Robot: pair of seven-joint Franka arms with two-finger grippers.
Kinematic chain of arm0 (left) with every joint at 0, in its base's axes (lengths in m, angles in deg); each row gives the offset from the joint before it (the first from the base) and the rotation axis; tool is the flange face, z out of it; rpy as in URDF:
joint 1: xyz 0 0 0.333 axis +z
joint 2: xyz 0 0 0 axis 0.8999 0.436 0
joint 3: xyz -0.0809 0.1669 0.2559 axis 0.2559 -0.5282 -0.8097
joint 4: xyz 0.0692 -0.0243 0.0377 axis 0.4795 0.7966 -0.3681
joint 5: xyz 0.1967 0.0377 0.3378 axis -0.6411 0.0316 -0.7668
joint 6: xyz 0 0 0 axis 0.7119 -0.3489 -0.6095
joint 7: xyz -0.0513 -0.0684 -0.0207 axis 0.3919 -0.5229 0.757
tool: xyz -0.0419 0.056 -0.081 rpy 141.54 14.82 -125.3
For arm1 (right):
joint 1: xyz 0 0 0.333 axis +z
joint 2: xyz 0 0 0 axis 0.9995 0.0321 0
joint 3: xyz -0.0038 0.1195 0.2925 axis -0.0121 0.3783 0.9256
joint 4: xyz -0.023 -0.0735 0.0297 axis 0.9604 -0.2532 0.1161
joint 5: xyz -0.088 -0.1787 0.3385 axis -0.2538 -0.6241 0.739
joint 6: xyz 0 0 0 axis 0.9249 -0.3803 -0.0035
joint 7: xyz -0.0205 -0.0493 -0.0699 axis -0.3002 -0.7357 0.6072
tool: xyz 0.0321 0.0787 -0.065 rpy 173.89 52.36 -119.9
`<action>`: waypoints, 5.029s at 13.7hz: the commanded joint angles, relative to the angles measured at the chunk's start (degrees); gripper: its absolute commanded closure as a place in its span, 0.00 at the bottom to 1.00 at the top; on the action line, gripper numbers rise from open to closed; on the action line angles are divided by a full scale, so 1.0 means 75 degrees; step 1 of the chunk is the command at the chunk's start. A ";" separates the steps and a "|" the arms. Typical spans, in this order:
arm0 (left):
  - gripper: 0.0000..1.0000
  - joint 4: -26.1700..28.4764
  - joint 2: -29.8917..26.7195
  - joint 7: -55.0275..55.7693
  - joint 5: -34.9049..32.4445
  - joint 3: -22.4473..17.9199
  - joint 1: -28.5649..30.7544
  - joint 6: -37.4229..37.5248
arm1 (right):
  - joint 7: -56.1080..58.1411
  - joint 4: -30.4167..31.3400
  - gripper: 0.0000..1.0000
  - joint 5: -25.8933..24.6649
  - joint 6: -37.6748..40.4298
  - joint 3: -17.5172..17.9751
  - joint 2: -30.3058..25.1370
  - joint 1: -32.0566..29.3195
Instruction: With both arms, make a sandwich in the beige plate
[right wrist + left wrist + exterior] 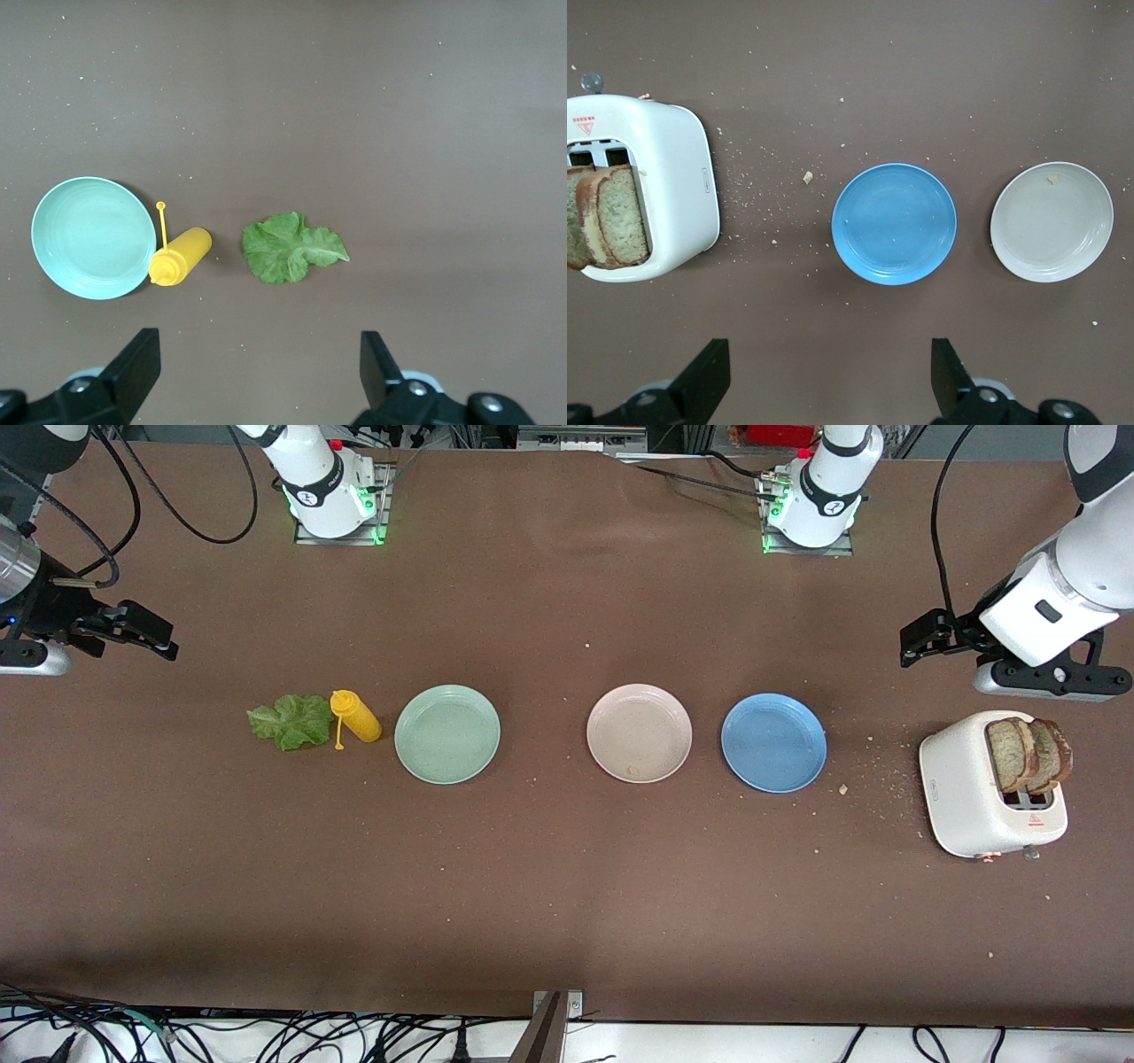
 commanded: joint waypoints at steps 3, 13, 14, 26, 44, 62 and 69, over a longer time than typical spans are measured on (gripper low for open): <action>0.00 -0.0202 0.0075 0.0017 -0.0201 0.0033 0.0018 0.0164 | 0.0104 -0.0140 0.00 0.0092 0.0010 0.0006 0.0051 -0.0034; 0.00 -0.0202 0.0075 0.0017 -0.0201 0.0033 0.0018 0.0164 | 0.0104 -0.0175 0.00 0.0103 0.0010 0.0006 0.0051 -0.0034; 0.00 -0.0214 0.0075 0.0017 -0.0201 0.0033 0.0018 0.0164 | 0.0104 -0.0175 0.00 0.0103 0.0010 0.0006 0.0051 -0.0034; 0.00 -0.0214 0.0075 0.0017 -0.0201 0.0033 0.0018 0.0164 | 0.0104 -0.0175 0.00 0.0103 -0.0001 0.0006 0.0051 -0.0034; 0.00 -0.0214 0.0075 0.0005 -0.0201 0.0033 0.0029 0.0164 | 0.0116 -0.0175 0.00 0.0068 0.0010 0.0006 0.0051 -0.0034; 0.00 -0.0214 0.0426 -0.0041 -0.0236 0.0033 0.0673 0.0129 | 0.0116 -0.0175 0.00 0.0068 0.0010 0.0006 0.0051 -0.0034; 0.01 -0.0426 0.0954 -0.0487 -0.0901 0.0045 0.1517 -0.0525 | 0.0116 -0.0175 0.00 0.0080 0.0010 0.0006 0.0051 -0.0034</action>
